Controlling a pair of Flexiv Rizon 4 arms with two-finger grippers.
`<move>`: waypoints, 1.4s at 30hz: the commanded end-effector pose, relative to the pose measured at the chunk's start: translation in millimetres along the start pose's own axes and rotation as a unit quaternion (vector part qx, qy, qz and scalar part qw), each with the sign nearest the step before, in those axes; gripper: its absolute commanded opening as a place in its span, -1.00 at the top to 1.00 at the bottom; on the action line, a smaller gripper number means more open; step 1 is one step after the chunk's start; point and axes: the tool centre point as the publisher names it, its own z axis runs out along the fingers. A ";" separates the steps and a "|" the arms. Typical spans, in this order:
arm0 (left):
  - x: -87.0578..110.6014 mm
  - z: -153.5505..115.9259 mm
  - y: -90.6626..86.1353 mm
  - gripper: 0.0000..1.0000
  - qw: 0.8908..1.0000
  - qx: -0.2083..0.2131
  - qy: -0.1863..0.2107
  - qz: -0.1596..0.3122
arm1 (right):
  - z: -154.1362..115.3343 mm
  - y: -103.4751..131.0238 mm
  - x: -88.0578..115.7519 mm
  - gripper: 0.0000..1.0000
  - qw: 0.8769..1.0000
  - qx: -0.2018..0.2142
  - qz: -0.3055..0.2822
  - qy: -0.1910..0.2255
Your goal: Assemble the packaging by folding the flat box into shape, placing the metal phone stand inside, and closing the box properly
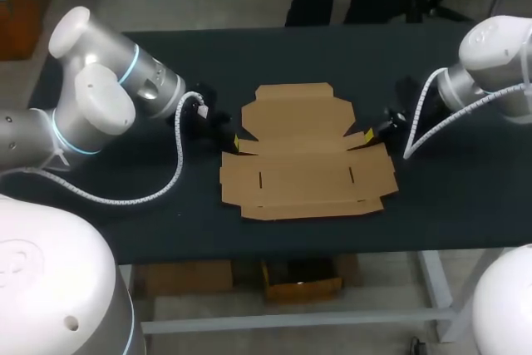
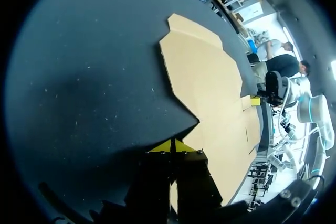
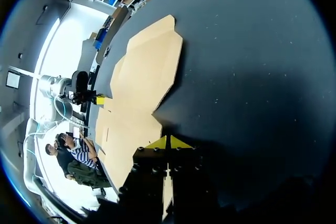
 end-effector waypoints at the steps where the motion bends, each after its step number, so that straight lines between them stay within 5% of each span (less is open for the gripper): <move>1: -0.1 1.6 -1.1 1.00 1.000 -0.002 -0.002 -0.001 | 1.7 0.4 -1.1 1.00 1.000 -0.001 0.003 0.000; 42: 3.6 -2.2 -0.3 1.00 1.000 0.006 -0.009 -0.003 | 5.5 2.4 1.1 1.00 1.000 -0.026 0.017 0.004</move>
